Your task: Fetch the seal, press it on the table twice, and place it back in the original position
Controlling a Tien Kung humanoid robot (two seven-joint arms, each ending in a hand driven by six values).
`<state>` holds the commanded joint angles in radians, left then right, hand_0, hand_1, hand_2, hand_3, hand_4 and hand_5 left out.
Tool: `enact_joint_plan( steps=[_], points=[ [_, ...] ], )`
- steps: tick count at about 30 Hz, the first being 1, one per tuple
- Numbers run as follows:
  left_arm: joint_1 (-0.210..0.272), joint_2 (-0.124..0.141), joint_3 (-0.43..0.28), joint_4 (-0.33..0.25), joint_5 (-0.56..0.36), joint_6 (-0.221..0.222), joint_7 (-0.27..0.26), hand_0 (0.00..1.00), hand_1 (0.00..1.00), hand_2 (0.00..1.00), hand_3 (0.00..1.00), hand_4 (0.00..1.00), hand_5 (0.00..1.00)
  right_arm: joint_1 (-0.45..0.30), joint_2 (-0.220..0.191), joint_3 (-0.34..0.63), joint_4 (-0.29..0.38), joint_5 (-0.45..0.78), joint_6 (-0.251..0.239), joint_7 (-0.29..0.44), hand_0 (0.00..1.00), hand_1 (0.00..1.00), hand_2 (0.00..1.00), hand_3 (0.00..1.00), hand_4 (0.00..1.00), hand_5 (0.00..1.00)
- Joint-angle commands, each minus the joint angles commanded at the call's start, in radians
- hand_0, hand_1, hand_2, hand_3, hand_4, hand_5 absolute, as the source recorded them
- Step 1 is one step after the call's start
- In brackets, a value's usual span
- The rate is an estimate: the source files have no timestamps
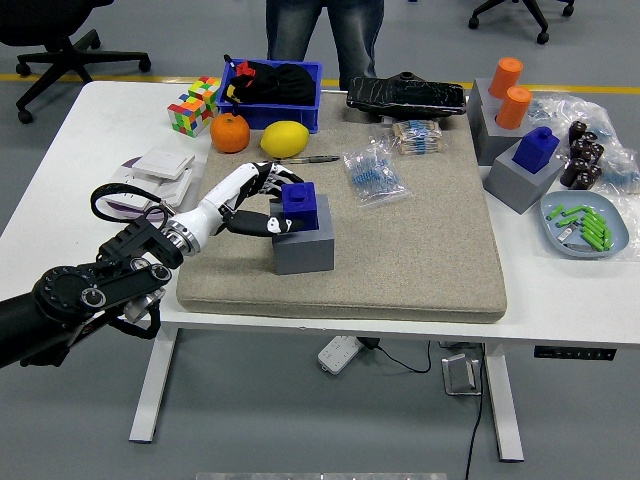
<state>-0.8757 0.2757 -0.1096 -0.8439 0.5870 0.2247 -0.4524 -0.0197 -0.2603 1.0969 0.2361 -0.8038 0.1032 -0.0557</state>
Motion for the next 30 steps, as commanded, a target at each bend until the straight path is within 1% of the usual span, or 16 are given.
enact_joint_plan(
  steps=[5,6,11,12,17,18,23,24,29,30],
  points=[
    [0.003,0.0,-0.008,0.005,-0.004,-0.008,0.003,0.743,0.676,0.614,0.716,0.985,0.002,0.0,0.002,0.0,0.001,0.001,0.0,0.001,0.734,0.683,0.652,0.617,0.715,0.513],
    [0.003,0.0,-0.008,0.005,-0.003,-0.008,0.003,0.816,0.82,0.797,0.819,0.998,0.104,0.0,0.002,0.0,0.001,0.0,0.0,0.001,0.735,0.684,0.652,0.617,0.716,0.514],
    [0.005,0.001,-0.013,0.004,-0.004,-0.009,-0.001,0.816,0.82,0.797,0.819,0.998,0.104,-0.001,0.002,-0.001,0.0,0.001,-0.001,0.001,0.735,0.684,0.652,0.617,0.716,0.514],
    [0.004,0.001,-0.014,0.005,-0.005,-0.009,-0.003,0.86,0.894,0.884,0.878,0.998,0.194,0.0,0.001,-0.001,0.0,0.001,-0.001,0.001,0.734,0.684,0.652,0.617,0.716,0.515],
    [0.003,0.002,-0.012,0.01,-0.011,-0.018,-0.012,0.86,0.894,0.884,0.878,0.998,0.194,0.0,0.002,-0.001,0.0,0.002,0.0,0.001,0.734,0.684,0.652,0.617,0.716,0.515],
    [0.003,0.002,-0.014,0.011,-0.011,-0.022,-0.011,0.937,0.998,0.998,0.998,0.998,0.369,0.0,0.002,0.0,0.0,0.002,0.0,0.001,0.734,0.684,0.652,0.617,0.715,0.515],
    [0.001,0.005,-0.022,0.019,-0.016,-0.057,-0.009,0.937,0.998,0.998,0.998,0.998,0.369,0.0,0.002,0.002,0.0,0.002,-0.001,0.001,0.734,0.684,0.652,0.617,0.715,0.515],
    [0.001,0.006,-0.023,0.02,-0.016,-0.06,-0.01,0.998,0.998,0.998,0.998,0.998,0.482,0.0,0.002,0.002,0.001,0.002,-0.001,0.001,0.734,0.684,0.653,0.617,0.716,0.514],
    [-0.002,0.022,-0.034,0.033,-0.015,-0.063,-0.005,0.998,0.998,0.998,0.998,0.998,0.482,-0.001,0.003,0.004,0.001,0.002,-0.001,0.001,0.734,0.684,0.653,0.617,0.716,0.514],
    [-0.002,0.027,-0.034,0.037,-0.016,-0.061,-0.006,0.998,0.998,0.998,0.998,0.998,0.508,-0.001,0.003,0.004,0.001,0.002,-0.001,0.001,0.733,0.684,0.652,0.618,0.717,0.513]
  ],
)
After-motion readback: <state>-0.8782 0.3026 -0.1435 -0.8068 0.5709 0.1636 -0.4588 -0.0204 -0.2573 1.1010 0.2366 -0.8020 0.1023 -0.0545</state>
